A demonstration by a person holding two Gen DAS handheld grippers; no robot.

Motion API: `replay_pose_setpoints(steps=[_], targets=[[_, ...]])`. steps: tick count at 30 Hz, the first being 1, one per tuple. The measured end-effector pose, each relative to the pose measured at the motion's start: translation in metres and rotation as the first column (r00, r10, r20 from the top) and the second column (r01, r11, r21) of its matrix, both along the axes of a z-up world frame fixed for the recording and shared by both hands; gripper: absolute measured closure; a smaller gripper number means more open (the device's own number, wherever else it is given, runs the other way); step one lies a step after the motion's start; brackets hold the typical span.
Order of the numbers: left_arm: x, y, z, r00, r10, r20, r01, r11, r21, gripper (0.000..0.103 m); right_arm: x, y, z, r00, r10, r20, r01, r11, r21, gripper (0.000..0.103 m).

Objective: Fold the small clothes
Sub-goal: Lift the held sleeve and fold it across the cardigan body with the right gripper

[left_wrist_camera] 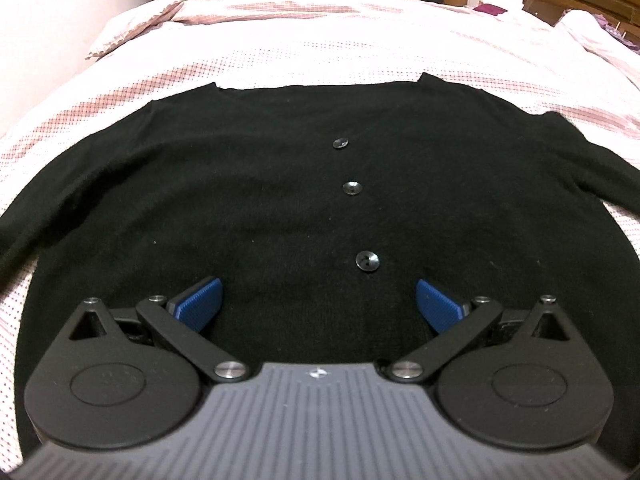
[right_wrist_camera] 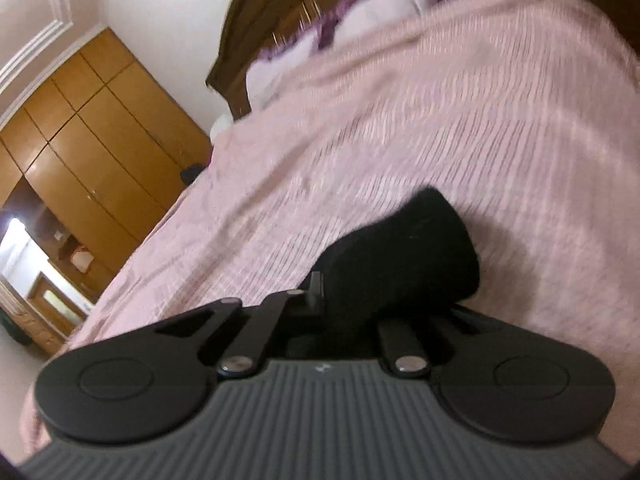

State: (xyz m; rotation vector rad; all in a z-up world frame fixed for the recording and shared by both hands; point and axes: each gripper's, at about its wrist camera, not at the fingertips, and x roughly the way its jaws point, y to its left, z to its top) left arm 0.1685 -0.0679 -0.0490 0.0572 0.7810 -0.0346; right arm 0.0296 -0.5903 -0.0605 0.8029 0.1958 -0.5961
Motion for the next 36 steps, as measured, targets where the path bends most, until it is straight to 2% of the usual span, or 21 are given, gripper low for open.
replay_pose_setpoints(steps=[3,5,8,12,20,28,36], targets=[[0.0,0.001,0.001,1.0,0.002,-0.001,-0.002,1.0,-0.006,0.0,-0.001,-0.005,-0.008,0.998,0.033,-0.05,-0.033,0.999,0.004,0.097],[0.001,0.002,0.002,1.0,0.002,-0.006,-0.002,1.0,-0.009,0.0,0.004,-0.01,-0.017,0.994,0.055,-0.091,-0.052,0.998,0.04,0.097],[-0.001,0.006,0.007,1.0,-0.002,-0.018,0.001,1.0,-0.021,0.0,0.006,-0.011,-0.02,0.995,0.056,-0.089,-0.05,0.997,0.065,0.097],[-0.007,0.013,0.016,1.0,0.006,-0.006,-0.006,1.0,-0.027,0.0,0.009,-0.001,-0.005,0.995,0.077,-0.063,-0.075,0.996,0.039,0.096],[-0.021,0.031,0.033,1.0,0.017,0.022,-0.018,1.0,0.016,0.0,0.019,0.032,0.042,0.982,0.188,0.032,-0.188,0.982,-0.022,0.096],[-0.034,0.058,0.044,1.0,0.023,0.014,-0.022,0.999,-0.027,0.0,0.059,0.088,0.091,0.932,0.345,0.114,-0.338,0.938,-0.075,0.096],[-0.04,0.092,0.049,0.997,0.068,0.023,-0.067,0.996,-0.051,0.0,0.103,0.157,0.126,0.846,0.51,0.153,-0.497,0.86,-0.118,0.097]])
